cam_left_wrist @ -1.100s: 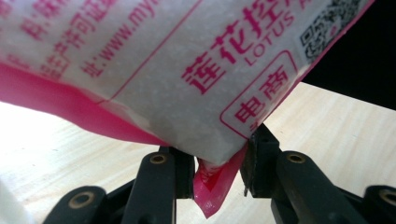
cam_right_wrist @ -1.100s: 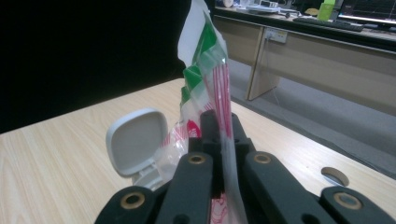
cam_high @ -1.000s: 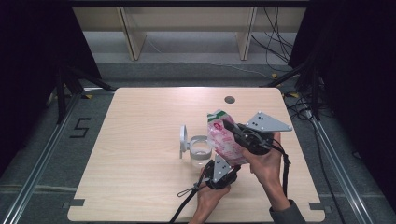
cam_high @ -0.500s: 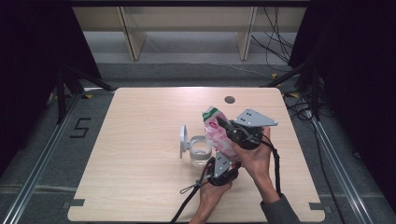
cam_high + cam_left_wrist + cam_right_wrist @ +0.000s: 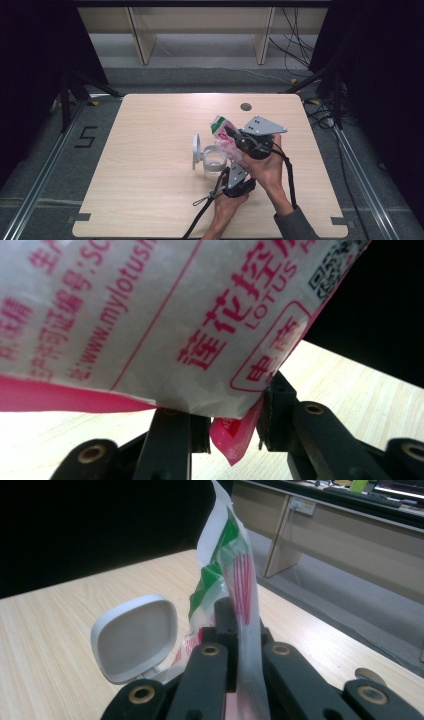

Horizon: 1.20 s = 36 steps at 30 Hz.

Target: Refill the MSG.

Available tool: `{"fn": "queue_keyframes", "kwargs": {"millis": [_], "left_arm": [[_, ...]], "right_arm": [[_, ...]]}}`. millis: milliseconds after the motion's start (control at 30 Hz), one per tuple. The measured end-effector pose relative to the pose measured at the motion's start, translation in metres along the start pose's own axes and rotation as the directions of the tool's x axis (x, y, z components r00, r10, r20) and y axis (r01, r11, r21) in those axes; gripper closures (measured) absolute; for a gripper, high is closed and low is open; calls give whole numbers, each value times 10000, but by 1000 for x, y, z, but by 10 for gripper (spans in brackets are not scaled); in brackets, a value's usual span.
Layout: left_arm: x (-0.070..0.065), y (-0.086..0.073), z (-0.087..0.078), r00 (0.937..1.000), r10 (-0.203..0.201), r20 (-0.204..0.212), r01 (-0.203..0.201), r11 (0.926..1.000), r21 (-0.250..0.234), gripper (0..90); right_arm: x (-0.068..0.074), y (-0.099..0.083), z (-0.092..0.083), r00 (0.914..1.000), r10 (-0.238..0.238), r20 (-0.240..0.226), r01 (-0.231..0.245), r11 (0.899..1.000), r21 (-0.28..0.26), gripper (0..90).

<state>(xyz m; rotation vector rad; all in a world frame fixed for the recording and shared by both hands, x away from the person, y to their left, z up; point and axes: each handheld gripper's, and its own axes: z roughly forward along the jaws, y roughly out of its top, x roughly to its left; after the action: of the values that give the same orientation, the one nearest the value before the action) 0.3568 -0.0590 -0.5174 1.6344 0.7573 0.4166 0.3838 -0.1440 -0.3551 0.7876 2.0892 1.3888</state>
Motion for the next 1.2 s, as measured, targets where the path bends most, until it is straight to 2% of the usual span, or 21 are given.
{"fn": "queue_keyframes", "kwargs": {"millis": [67,133,167,300,367,533,600,667,700,733,900,967,1000,1100,1133,1200], "left_arm": [[1,0,0,10000,32,-24,-32,10000,-29,705],[1,0,0,9999,129,31,-129,9999,-85,706],[1,0,-1,9999,150,-64,-150,9999,-62,706],[1,0,0,9999,84,-73,-85,9998,-156,707],[1,0,1,10000,61,-1,-61,9997,-226,707],[0,1,0,9999,84,-72,-86,9996,-257,708],[-1,0,0,9999,96,-39,-97,9996,-255,709],[-1,0,0,9999,114,-8,-114,9995,-287,709],[-1,0,0,9999,122,-2,-122,9995,-300,709],[0,0,0,9998,170,45,-167,9989,-427,709],[-1,-1,1,9998,166,107,-162,9990,-406,709],[-2,-1,0,9998,188,112,-183,9988,-455,709],[-2,-1,0,9997,190,136,-184,9987,-472,709],[-1,-1,0,9997,188,140,-182,9987,-474,710],[-2,-1,0,9998,128,118,-122,9987,-485,709],[-2,-1,0,9998,156,113,-150,9988,-473,709]], "right_arm": [[-1,0,2,9997,-235,-102,236,9997,36,900],[0,1,2,9998,-135,-115,135,9999,22,900],[0,1,3,9997,-246,-43,246,9997,-82,900],[0,1,5,9999,-132,-76,131,9998,-128,900],[0,1,6,9994,-282,-175,278,9994,-189,900],[2,2,5,9993,-288,-237,285,9995,-108,900],[3,2,6,9996,-260,-105,259,9996,-98,900],[2,1,8,9991,-305,-291,302,9995,-98,900],[4,1,7,9998,-119,-175,119,9999,20,900],[5,2,7,9989,-454,-103,453,9989,-138,900],[4,1,8,9987,-472,-205,473,9989,26,900],[4,1,9,9984,-480,-283,477,9988,-118,900],[5,2,8,9983,-576,-94,575,9983,-101,900],[7,2,9,9980,-553,-293,556,9984,98,900],[7,1,9,9978,-649,-121,649,9979,-14,900],[7,2,9,9981,-580,-214,582,9983,97,900]]}}
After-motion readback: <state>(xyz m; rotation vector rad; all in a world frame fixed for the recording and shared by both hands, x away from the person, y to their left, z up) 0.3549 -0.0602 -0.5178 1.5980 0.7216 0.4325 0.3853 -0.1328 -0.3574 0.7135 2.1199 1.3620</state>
